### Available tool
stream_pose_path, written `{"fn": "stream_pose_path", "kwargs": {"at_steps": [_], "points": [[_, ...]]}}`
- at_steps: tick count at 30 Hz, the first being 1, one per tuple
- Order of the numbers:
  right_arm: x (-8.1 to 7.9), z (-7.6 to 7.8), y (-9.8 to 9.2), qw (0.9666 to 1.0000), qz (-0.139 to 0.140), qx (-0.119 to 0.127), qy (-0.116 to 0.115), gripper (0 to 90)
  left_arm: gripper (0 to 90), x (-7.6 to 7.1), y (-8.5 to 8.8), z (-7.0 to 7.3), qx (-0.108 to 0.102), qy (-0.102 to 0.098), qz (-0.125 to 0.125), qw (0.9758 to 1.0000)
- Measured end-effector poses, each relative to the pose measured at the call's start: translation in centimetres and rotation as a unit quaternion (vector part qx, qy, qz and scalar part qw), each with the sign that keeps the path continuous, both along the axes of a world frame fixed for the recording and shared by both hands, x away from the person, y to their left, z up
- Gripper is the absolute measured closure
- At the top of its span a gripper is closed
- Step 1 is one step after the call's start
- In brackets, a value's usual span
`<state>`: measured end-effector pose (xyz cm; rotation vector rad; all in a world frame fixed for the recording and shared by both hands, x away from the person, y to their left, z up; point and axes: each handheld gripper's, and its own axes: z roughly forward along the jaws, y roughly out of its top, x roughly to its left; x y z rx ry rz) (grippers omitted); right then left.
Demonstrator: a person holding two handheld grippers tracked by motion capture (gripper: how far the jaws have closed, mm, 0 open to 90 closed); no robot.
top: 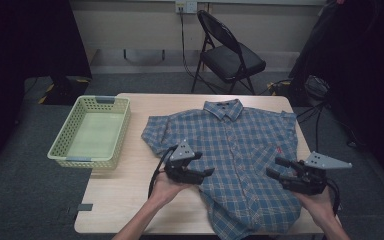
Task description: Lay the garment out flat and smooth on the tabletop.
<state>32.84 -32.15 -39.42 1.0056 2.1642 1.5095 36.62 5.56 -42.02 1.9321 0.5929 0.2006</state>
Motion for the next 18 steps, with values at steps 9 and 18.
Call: {"fn": "stream_pose_path", "kwargs": {"at_steps": [9,18], "points": [[-3.2,-4.8,2.4,0.9967,0.063,-0.020,0.047,30.1,48.3,-3.4,-1.1,-2.9,0.023,0.025,-0.049,0.9982],[-4.2,-8.1,5.4,0.9861,0.097,-0.121,0.060,19.8,40.2,-4.3,-3.1,-6.7,0.070,0.076,-0.070,0.9921]]}}
